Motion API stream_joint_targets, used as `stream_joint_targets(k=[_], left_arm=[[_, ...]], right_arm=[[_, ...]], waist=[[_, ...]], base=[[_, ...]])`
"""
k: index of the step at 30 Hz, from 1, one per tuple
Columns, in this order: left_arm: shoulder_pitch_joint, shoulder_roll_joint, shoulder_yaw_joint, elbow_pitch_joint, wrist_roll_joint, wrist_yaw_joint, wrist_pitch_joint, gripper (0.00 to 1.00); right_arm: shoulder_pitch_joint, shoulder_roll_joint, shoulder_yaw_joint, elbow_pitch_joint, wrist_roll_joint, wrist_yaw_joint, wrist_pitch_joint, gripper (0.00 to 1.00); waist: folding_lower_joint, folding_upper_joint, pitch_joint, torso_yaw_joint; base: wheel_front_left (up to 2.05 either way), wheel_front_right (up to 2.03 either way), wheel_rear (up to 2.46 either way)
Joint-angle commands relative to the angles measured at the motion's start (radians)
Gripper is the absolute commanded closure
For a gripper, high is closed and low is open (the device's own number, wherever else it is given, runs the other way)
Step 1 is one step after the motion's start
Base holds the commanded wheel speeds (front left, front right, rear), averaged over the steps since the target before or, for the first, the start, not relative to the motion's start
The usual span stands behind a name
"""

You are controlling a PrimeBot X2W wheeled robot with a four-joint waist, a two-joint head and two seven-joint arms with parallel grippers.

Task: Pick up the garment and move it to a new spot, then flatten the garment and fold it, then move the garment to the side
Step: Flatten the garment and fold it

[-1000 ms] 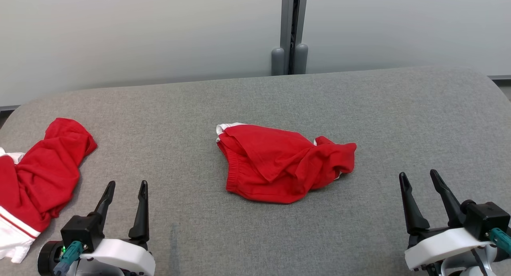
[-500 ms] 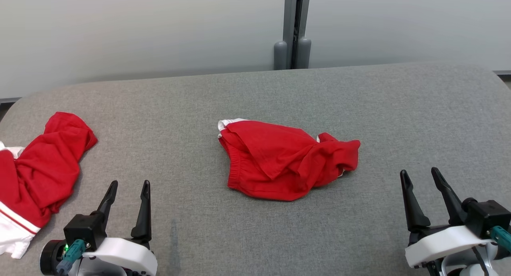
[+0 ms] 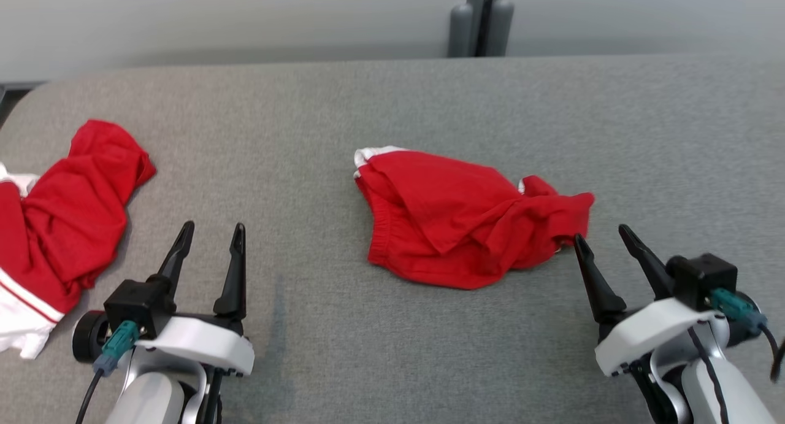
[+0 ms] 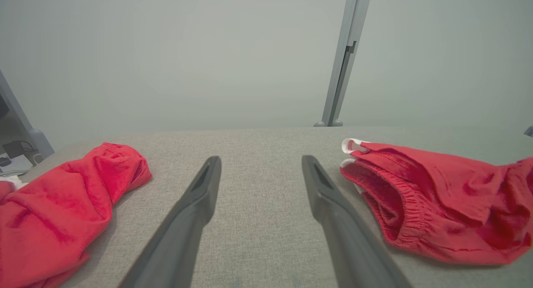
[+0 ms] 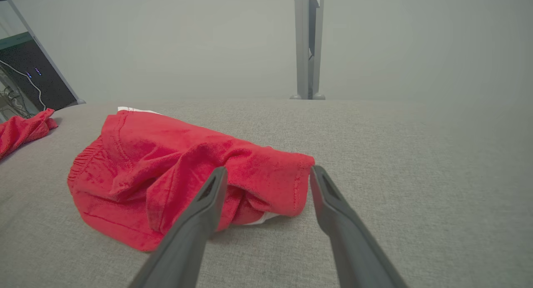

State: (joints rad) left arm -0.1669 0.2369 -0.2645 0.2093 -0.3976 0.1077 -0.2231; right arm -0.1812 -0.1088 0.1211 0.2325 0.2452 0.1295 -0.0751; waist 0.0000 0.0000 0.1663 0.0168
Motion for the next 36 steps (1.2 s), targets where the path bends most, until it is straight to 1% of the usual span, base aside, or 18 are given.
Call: stream_joint_targets(k=[1,8,9,10,11,12,13,16,20,26,30,36], left_arm=[[-0.028,0.0,-0.002,0.008,0.007,-0.006,-0.007,0.0],[-0.086,-0.014,-0.009,0.043,0.014,-0.024,-0.025,0.0],[-0.096,-0.016,-0.009,0.052,0.014,-0.029,-0.03,0.0],[-0.098,-0.017,-0.008,0.057,0.015,-0.029,-0.032,0.0],[-0.101,-0.019,-0.007,0.064,0.014,-0.03,-0.033,0.0],[-0.105,-0.021,-0.006,0.068,0.014,-0.032,-0.035,0.0],[-0.108,-0.023,-0.004,0.071,0.014,-0.033,-0.036,0.0],[-0.11,-0.025,0.001,0.078,0.016,-0.033,-0.038,0.0],[-0.112,-0.02,0.006,0.079,0.019,-0.033,-0.04,0.0],[-0.105,-0.018,0.011,0.077,0.019,-0.029,-0.041,0.0],[-0.095,-0.019,0.011,0.078,0.019,-0.027,-0.042,0.0],[-0.084,-0.02,0.011,0.081,0.014,-0.024,-0.042,0.0]], right_arm=[[-0.029,-0.017,0.012,0.009,0.008,0.002,0.018,0.0],[-0.113,-0.05,0.072,0.081,0.021,0.002,0.084,0.0],[-0.127,-0.054,0.082,0.1,0.026,0.002,0.1,0.19],[-0.132,-0.055,0.087,0.109,0.034,0.002,0.107,0.55],[-0.135,-0.058,0.092,0.117,0.037,0.002,0.11,0.71],[-0.139,-0.06,0.095,0.118,0.041,0.002,0.104,0.93],[-0.14,-0.06,0.098,0.119,0.047,0.002,0.1,1.0],[-0.138,-0.06,0.097,0.101,0.053,0.002,0.065,1.0],[-0.131,-0.056,0.092,0.055,0.029,0.002,0.0,1.0],[-0.059,-0.039,0.087,-0.019,-0.01,0.002,-0.049,1.0],[0.023,-0.021,0.093,-0.042,-0.017,0.002,-0.023,1.0],[0.1,-0.004,0.094,-0.004,-0.007,0.002,-0.004,1.0]], waist=[[0.0,0.0,0.046,0.029],[0.0,0.0,0.109,0.058],[0.0,0.0,0.114,0.061],[0.0,0.0,0.116,0.062],[0.0,0.0,0.118,0.062],[0.0,0.0,0.118,0.061],[0.0,0.0,0.118,0.06],[0.0,0.0,0.115,0.05],[0.0,0.0,0.109,0.031],[0.0,0.0,0.097,0.007],[0.0,0.0,0.089,-0.004],[0.0,0.0,0.078,-0.01]], base=[[0.0,0.0,0.0],[0.0,0.0,0.0],[0.0,0.0,0.0],[0.0,0.0,0.0],[0.0,0.0,0.0],[0.0,0.0,0.0],[0.0,0.0,0.0],[0.0,0.0,0.0],[0.0,0.0,0.0],[0.0,0.0,0.0],[0.0,0.0,0.0],[0.0,0.0,0.0]])
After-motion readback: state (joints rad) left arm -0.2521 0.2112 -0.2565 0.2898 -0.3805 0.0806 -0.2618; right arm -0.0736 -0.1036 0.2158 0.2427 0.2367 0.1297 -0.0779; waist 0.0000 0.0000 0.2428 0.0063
